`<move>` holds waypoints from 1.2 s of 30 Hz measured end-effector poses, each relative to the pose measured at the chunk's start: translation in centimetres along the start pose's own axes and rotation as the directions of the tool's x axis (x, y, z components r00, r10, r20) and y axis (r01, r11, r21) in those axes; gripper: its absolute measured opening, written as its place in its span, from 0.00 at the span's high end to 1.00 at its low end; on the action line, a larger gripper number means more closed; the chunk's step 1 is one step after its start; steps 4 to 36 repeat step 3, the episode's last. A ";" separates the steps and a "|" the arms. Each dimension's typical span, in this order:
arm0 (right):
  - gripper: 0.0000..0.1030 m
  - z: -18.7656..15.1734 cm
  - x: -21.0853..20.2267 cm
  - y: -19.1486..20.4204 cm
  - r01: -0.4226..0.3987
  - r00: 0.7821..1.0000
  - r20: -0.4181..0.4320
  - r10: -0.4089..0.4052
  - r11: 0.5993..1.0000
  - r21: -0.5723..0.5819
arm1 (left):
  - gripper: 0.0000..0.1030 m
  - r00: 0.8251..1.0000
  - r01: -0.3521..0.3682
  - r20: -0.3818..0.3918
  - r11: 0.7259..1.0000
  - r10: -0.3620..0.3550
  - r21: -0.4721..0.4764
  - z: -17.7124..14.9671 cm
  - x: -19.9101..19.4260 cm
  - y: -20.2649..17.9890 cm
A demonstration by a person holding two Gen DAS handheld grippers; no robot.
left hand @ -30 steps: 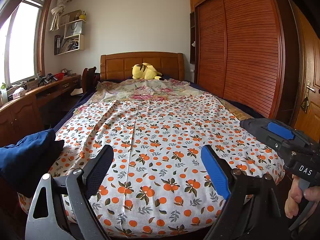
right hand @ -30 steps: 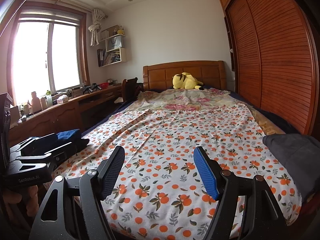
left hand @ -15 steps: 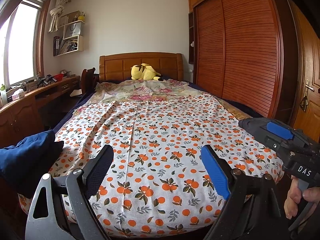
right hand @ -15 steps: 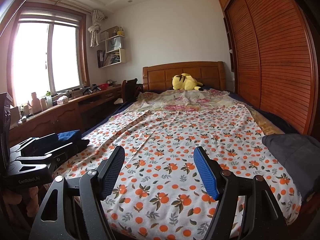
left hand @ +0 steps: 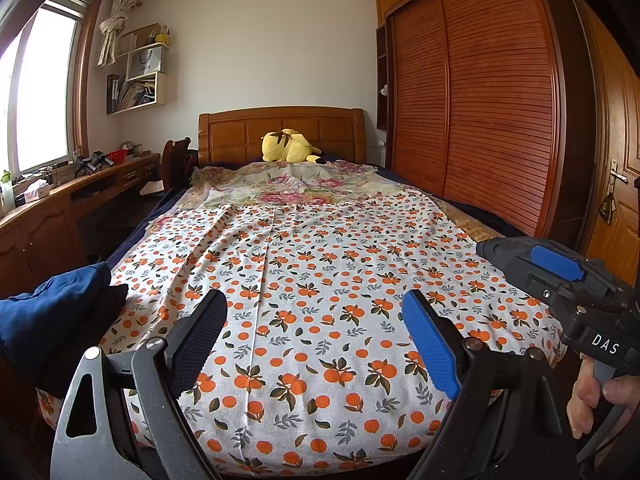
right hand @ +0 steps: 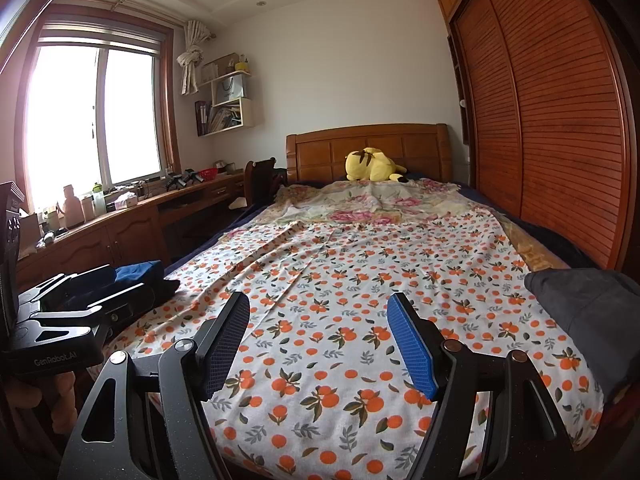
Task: Fold large clothes
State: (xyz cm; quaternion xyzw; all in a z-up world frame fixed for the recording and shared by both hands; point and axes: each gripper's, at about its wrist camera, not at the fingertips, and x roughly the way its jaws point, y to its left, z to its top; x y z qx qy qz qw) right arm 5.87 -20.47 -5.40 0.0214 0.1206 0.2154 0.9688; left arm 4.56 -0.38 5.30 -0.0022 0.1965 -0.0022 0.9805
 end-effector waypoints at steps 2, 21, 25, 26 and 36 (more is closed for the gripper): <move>0.29 0.0 0.0 0.0 0.000 1.000 0.000 0.000 1.000 -0.001 | 0.13 1.000 -0.002 0.000 1.000 0.002 0.001 0.0 0.0 0.0; 0.29 0.0 0.0 0.0 0.001 1.000 0.000 -0.001 1.000 -0.001 | 0.13 1.000 0.000 -0.001 1.000 0.000 0.000 0.0 0.0 0.0; 0.29 0.0 0.0 0.0 0.001 1.000 0.000 -0.001 1.000 -0.001 | 0.13 1.000 0.000 -0.001 1.000 0.000 0.000 0.0 0.0 0.0; 0.29 0.0 0.0 0.0 0.001 1.000 0.000 -0.001 1.000 -0.001 | 0.13 1.000 0.000 -0.001 1.000 0.000 0.000 0.0 0.0 0.0; 0.29 0.0 0.0 0.0 0.001 1.000 0.000 -0.001 1.000 -0.001 | 0.13 1.000 0.000 -0.001 1.000 0.000 0.000 0.0 0.0 0.0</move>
